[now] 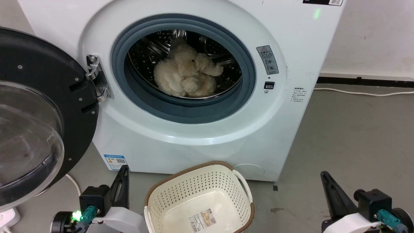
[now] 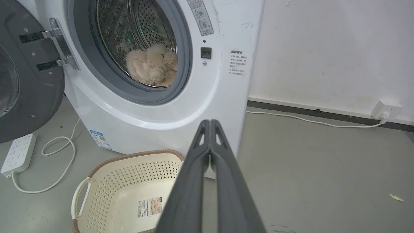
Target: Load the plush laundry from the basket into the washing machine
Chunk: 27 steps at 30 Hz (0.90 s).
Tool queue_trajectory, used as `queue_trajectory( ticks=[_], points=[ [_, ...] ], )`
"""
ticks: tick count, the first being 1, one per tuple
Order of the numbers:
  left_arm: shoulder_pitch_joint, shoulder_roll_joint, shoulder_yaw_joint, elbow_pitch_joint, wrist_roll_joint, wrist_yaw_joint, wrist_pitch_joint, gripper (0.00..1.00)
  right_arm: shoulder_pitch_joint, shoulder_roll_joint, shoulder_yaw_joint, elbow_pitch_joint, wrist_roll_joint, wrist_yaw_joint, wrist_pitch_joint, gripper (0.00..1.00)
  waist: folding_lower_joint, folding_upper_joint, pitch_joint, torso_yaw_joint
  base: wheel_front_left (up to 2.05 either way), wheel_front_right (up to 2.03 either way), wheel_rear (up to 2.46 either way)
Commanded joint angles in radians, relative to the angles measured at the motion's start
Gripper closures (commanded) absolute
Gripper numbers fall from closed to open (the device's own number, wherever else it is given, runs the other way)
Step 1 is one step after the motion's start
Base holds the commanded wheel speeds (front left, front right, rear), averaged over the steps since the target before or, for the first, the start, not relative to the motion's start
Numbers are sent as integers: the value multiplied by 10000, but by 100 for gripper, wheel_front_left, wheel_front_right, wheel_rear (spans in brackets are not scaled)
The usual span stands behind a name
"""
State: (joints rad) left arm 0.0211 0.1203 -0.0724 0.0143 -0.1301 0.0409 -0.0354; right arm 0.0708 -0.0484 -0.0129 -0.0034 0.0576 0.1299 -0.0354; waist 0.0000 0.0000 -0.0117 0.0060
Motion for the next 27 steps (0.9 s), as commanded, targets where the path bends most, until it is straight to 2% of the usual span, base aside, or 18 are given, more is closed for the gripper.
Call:
queue_trajectory(
  ticks=[1, 27],
  points=[
    [-117, -92, 115, -55, 194, -55, 50, 100, -231, -14, 35, 18, -136, 6, 84, 100, 0, 0, 8, -4, 0, 0, 0],
    [-211, -701, 724, -143, 1301, -409, 354, 100, -708, -18, 129, 34, -576, 8, 354, 100, 0, 0, 117, -60, 0, 0, 0]
  ],
)
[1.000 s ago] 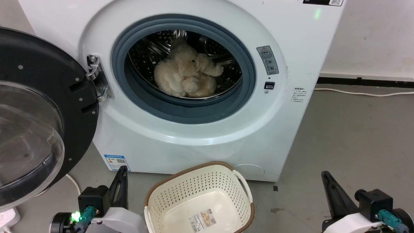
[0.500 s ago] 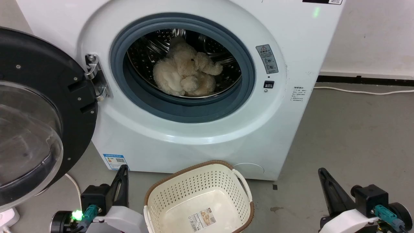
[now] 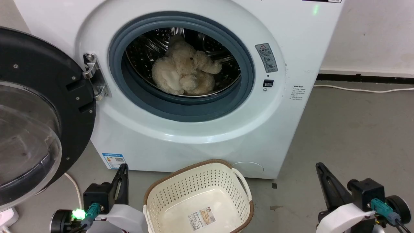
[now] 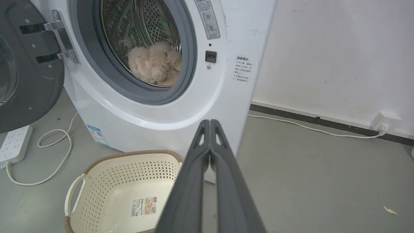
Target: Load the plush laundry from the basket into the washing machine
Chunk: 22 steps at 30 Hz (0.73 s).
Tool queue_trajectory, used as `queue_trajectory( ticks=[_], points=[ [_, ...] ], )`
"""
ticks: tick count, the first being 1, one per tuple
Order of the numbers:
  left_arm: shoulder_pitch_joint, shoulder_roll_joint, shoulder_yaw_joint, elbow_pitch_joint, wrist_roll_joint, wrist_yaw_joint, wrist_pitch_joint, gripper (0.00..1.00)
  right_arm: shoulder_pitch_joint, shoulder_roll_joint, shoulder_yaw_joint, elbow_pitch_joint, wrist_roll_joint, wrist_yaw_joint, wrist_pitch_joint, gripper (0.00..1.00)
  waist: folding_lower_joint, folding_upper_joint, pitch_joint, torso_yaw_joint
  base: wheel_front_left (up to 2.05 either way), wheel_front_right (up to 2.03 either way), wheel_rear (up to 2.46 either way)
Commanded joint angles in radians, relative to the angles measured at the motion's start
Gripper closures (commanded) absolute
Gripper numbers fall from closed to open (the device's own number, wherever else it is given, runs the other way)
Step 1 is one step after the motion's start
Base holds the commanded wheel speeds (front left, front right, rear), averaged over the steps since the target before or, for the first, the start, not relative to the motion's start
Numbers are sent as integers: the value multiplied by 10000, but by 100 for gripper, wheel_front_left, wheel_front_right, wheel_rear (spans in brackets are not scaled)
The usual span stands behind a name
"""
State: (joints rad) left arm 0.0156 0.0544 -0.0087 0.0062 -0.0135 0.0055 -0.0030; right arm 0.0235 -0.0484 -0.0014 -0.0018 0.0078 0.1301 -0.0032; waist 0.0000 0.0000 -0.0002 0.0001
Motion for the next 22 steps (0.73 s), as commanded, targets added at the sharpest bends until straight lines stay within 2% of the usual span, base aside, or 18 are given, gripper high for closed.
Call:
queue_trajectory(
  ticks=[1, 22],
  points=[
    [-156, -41, 87, -62, 135, -55, 30, 100, -235, -18, 14, 18, -78, 6, 32, 100, 0, 0, 2, -1, 0, 0, 0],
    [-156, -41, 87, -62, 135, -55, 30, 100, -235, -18, 14, 18, -78, 6, 32, 100, 0, 0, 2, -1, 0, 0, 0]
  ],
)
